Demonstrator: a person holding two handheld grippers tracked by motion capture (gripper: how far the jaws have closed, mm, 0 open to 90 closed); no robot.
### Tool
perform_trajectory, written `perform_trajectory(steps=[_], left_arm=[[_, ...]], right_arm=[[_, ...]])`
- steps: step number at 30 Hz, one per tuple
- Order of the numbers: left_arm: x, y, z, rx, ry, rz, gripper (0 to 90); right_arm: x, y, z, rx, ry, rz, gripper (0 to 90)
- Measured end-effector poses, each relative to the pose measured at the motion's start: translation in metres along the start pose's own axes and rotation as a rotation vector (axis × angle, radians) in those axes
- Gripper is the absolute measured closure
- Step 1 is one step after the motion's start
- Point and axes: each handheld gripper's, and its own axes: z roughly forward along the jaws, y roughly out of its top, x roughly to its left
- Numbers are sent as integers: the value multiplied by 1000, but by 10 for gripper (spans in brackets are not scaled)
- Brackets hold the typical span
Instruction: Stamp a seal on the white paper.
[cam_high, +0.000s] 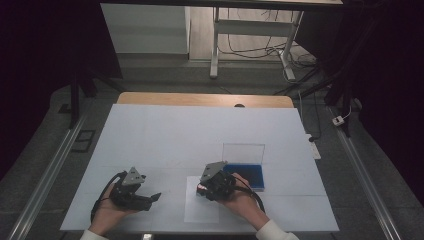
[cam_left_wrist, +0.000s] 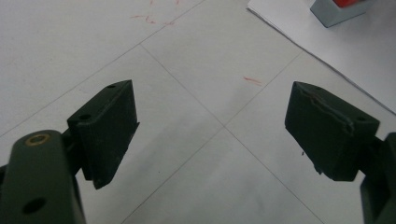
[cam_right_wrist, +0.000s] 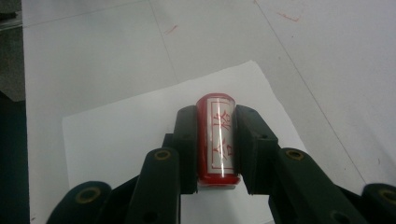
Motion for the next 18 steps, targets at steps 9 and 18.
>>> perform_trajectory(steps=[9, 18], left_arm=[[0, 0, 0, 3, 1, -3, 172], [0, 0, 1, 9, -3, 0, 172]], right_arm=[[-1, -2, 0, -9, 5, 1, 710], [-1, -2, 0, -14, 6, 4, 708]])
